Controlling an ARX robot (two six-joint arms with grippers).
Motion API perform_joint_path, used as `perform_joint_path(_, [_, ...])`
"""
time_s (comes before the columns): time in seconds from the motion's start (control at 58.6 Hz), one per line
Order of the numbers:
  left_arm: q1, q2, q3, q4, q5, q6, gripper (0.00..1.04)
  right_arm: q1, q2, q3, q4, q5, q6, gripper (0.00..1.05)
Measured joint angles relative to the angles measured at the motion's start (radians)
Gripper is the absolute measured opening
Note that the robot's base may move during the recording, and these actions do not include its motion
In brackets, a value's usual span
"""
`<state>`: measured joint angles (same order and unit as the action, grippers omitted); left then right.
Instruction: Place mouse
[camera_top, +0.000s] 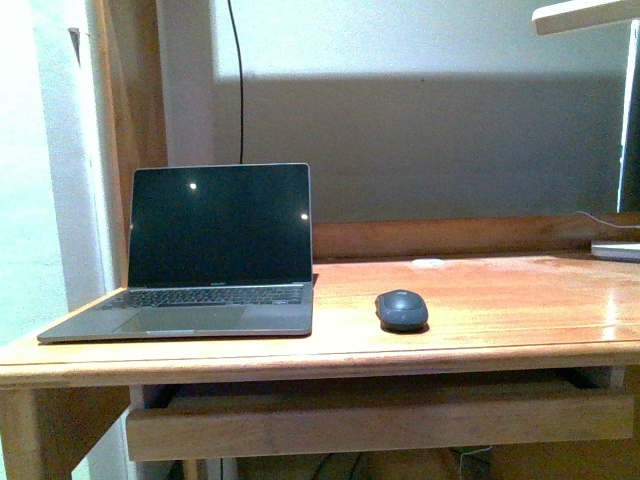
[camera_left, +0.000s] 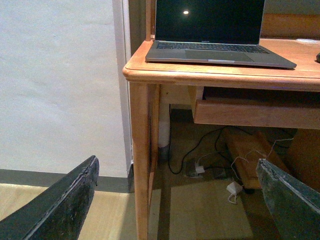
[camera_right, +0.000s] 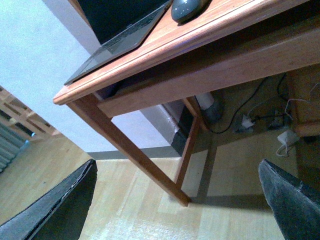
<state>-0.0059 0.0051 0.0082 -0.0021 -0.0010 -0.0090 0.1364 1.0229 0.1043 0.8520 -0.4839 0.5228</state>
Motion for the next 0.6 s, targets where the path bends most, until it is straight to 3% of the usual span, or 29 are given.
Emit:
perform_joint_path(0.188, [0.0,0.0,0.0,0.0,0.0,0.0,0.97,-0.043,-0.255,-0.091,-0.175,-0.059,0.031,0.97])
perform_joint_path(0.495, [0.0,0.0,0.0,0.0,0.0,0.0,0.97,-0.024,-0.899,-0.098,-0.763,-0.001,0.002,0.97])
perform_joint_path(0.597, [0.0,0.0,0.0,0.0,0.0,0.0,0.97,-0.05,-0.966,-0.099,-0.818,-0.008,-0.007,0.97])
